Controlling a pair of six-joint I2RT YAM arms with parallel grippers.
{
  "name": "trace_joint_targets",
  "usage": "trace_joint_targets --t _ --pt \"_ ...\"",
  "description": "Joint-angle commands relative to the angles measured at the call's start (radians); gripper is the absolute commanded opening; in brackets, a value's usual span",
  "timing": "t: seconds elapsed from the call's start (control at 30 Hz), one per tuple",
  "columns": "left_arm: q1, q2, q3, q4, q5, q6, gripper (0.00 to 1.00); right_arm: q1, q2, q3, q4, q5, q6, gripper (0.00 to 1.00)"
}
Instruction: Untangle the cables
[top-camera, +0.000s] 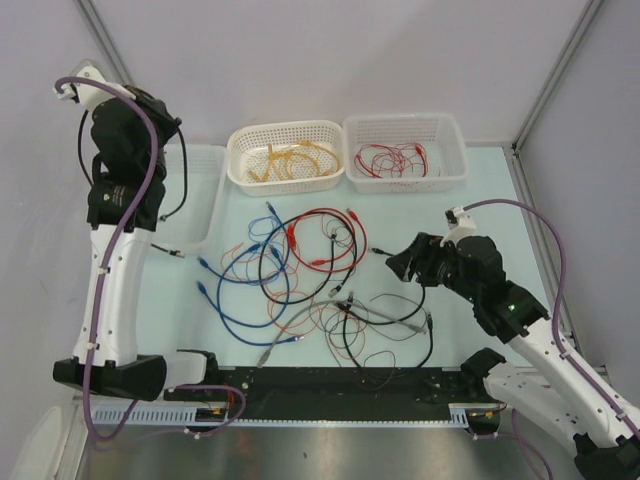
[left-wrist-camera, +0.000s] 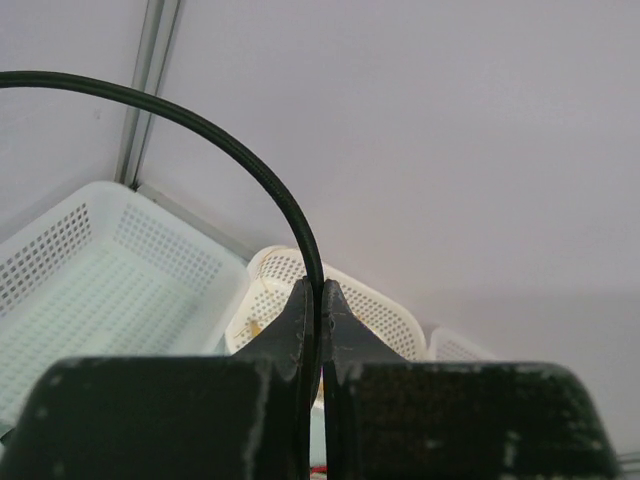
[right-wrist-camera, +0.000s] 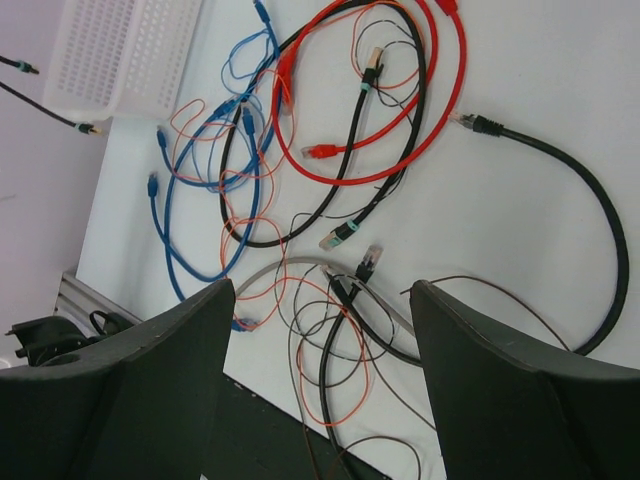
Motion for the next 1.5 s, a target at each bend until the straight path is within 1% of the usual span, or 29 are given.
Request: trace_joint_targets --t 0.0,0.03,0.13,0.3,0.4,0.43,0.5,0.57,0.6,0.67,0.73,0.9,1.03,1.07,1.13,1.2,1.27,1.3,1.37,1.4,1.43,1.47 --pt "0.007 0.046 0.130 0.090 0.022 -0.021 0.00 -0.045 0.009 0.003 0.031 -0.058 -0.028 0.76" --pt "0.009 0.058 0.177 0.088 0.030 -0.022 0.00 -0.057 0.010 0.003 0.031 -0.063 -0.027 0.76" --pt "0.007 0.100 0.255 0.090 0.038 -0.015 0.00 -0.069 0.026 0.005 0.044 -0.086 -0.033 0.76" --pt "0.009 0.151 0.299 0.145 -0.010 0.045 0.00 -0.083 0.040 0.003 0.054 -0.106 -0.036 0.76" --pt "0.007 0.200 0.300 0.196 -0.079 0.113 0.00 -0.088 0.044 0.003 0.045 -0.101 -0.044 0.76" --pt "0.007 0.216 0.290 0.225 -0.109 0.152 0.00 -0.089 0.046 0.003 0.044 -0.096 -0.045 0.77" --pt "0.009 0.258 0.241 0.264 -0.208 0.179 0.00 -0.091 0.044 0.005 0.034 -0.105 -0.036 0.76" --pt "0.009 0.287 0.189 0.355 -0.283 0.219 0.00 -0.092 0.029 0.005 0.021 -0.121 -0.012 0.76" --pt "0.009 0.295 0.121 0.396 -0.303 0.243 0.00 -0.092 0.027 0.003 0.004 -0.125 -0.002 0.76" --pt "0.010 0.309 0.058 0.493 -0.318 0.249 0.00 -0.092 0.020 0.003 -0.007 -0.129 0.011 0.76" --pt "0.010 0.338 0.000 0.510 -0.299 0.219 0.00 -0.094 0.020 0.003 -0.015 -0.109 0.010 0.76" --pt "0.010 0.358 -0.152 0.513 -0.220 0.108 0.00 -0.094 0.059 0.003 -0.018 -0.078 -0.008 0.76" --pt "0.010 0.349 -0.244 0.512 -0.217 0.105 0.00 -0.094 0.076 -0.007 -0.015 -0.093 -0.001 0.76" --pt "0.010 0.352 -0.258 0.501 -0.222 0.108 0.00 -0.092 0.073 -0.012 -0.013 -0.093 0.001 0.76" --pt "0.015 0.367 -0.266 0.463 -0.232 0.110 0.04 -0.092 0.063 -0.020 -0.015 -0.093 0.005 0.76" --pt "0.039 0.384 -0.251 0.376 -0.233 0.059 0.06 -0.092 0.047 -0.027 -0.021 -0.089 0.010 0.76" --pt "0.082 0.419 -0.222 0.325 -0.174 -0.016 0.06 -0.092 0.035 -0.032 -0.033 -0.086 0.010 0.76" --pt "0.093 0.434 -0.208 0.280 -0.148 -0.028 0.07 -0.092 0.029 -0.034 -0.039 -0.078 0.010 0.76" --pt "0.099 0.473 -0.166 0.245 -0.122 -0.034 0.11 -0.092 0.012 -0.043 -0.051 -0.069 0.005 0.76" --pt "0.099 0.479 -0.162 0.230 -0.114 -0.034 0.28 -0.092 0.009 -0.044 -0.055 -0.063 0.005 0.76" --pt "0.099 0.480 -0.162 0.229 -0.107 -0.034 0.40 -0.092 0.004 -0.046 -0.059 -0.061 0.002 0.76" --pt "0.099 0.473 -0.178 0.231 -0.096 -0.037 0.50 -0.094 0.006 -0.047 -0.059 -0.060 0.002 0.76"
